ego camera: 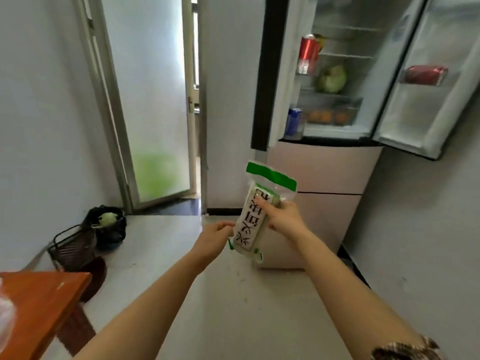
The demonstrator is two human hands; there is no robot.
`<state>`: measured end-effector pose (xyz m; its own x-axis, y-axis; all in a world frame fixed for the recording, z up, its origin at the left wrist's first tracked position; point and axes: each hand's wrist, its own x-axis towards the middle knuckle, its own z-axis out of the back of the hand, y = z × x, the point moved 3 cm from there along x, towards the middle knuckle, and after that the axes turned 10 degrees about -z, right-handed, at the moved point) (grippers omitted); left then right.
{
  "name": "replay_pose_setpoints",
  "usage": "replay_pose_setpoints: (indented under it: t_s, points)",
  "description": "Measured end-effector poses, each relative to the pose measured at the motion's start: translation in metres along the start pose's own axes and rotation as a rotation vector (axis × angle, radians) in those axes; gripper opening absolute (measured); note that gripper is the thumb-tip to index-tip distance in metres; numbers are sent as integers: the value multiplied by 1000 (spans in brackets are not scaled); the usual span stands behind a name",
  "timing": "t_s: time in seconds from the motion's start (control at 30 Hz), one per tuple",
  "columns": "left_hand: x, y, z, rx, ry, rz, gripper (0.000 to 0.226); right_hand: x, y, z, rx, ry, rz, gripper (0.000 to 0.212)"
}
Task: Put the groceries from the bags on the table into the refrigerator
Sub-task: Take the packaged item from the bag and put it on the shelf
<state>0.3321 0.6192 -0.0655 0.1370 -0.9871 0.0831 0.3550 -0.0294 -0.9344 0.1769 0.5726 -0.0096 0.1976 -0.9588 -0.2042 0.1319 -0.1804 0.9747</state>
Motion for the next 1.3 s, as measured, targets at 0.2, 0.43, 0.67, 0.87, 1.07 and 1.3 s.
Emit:
replay_pose_setpoints:
  t_s: [0.2, 0.43, 0.67, 0.87, 1.07, 1.3]
  points:
    - [132, -36, -89, -243, 314, -58, 39, 98, 38, 124, 35, -174, 36, 27]
    - [292, -89, -168, -264, 405, -168, 38, 203, 99, 263, -85, -178, 33, 37]
    - [433, -173, -235, -294, 335, -403, 31, 294, 179, 373, -248, -158, 95, 36]
    - [580, -243, -282, -312, 187, -513, 37, 409, 269, 440, -409, -222, 298, 25]
    - [703, -308, -271, -157, -258, -499, 44, 521, 346, 472, -415, -352, 513, 19]
    - [809, -363, -230, 224, -571, -599, 40, 604, 429, 476, -236, -432, 759, 14]
